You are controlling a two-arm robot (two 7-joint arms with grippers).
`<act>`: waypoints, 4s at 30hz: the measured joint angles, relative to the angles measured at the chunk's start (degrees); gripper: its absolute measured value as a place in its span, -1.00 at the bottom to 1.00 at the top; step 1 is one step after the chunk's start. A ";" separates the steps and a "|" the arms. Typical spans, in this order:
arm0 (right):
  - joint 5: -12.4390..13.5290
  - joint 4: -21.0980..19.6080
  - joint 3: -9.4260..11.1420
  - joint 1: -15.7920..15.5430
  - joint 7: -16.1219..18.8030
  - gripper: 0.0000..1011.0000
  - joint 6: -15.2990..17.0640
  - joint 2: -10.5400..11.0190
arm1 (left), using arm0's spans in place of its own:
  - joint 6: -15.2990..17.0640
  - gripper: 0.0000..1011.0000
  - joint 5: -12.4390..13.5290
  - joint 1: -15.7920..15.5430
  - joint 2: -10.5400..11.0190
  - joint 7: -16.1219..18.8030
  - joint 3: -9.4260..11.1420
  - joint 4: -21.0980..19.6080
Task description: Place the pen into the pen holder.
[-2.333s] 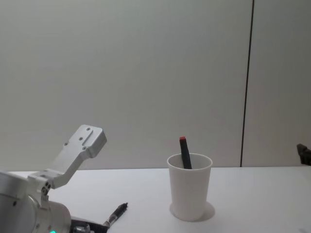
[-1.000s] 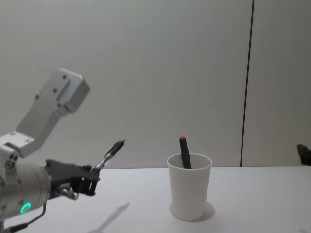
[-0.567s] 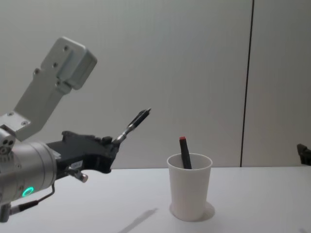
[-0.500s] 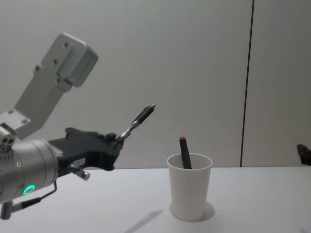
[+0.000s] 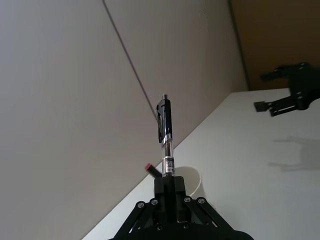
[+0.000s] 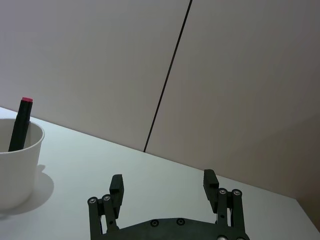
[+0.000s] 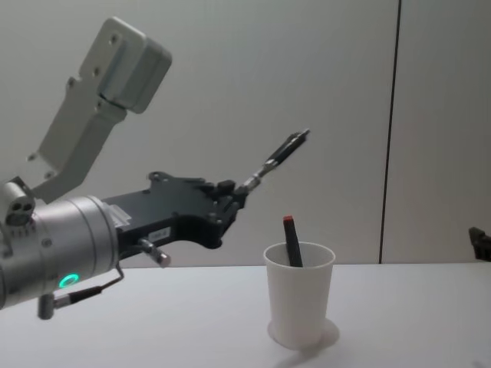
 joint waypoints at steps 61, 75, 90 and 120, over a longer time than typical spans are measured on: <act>1.51 -0.59 0.25 -0.52 1.19 0.98 -0.81 0.30 | -11.26 -0.76 -4.21 -12.92 -7.74 -24.22 3.59 20.58; 8.46 -2.01 1.94 -2.39 6.91 0.98 -1.60 1.87 | -11.25 -0.76 -4.27 -13.12 -7.86 -24.55 3.66 20.92; 20.17 -3.48 3.89 -4.70 17.20 0.98 1.00 3.77 | -11.25 -0.76 -4.27 -13.20 -7.93 -24.66 3.70 21.02; 42.74 -4.85 3.18 -5.89 30.72 0.98 13.26 3.70 | -11.25 -0.76 -4.27 -13.22 -7.93 -24.70 3.69 21.06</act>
